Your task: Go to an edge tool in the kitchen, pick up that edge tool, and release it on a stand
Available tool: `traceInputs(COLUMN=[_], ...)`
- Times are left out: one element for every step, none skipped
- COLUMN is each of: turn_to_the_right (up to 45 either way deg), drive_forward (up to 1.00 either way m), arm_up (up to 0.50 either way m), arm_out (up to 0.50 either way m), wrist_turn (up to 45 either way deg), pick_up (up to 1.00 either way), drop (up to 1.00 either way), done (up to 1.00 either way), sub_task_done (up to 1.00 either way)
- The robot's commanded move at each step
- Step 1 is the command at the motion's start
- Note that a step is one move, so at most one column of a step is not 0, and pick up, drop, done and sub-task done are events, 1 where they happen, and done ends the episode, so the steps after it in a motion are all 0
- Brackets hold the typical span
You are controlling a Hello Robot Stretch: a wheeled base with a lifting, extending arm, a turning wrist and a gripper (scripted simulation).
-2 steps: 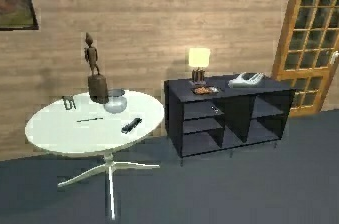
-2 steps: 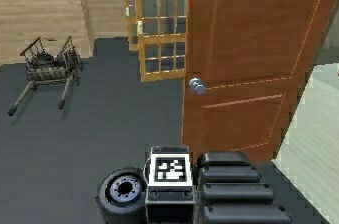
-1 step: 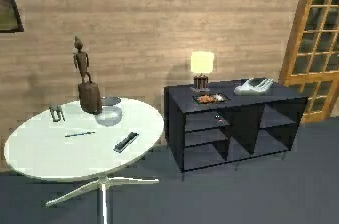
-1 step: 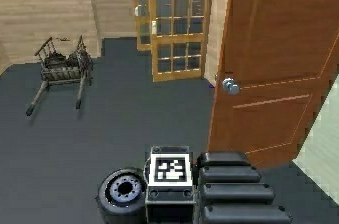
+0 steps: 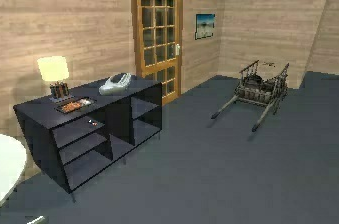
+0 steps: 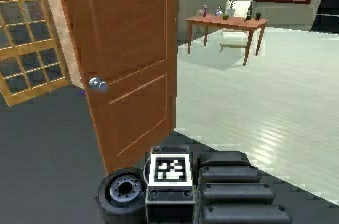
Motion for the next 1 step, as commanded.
traceInputs(turn_to_the_right=[0.0], drive_forward=[0.50], arm_up=[0.00], arm_out=[0.00], wrist_turn=[0.0], pick_up=[0.00], drop=[0.00], done=[0.00], sub_task_done=[0.00])
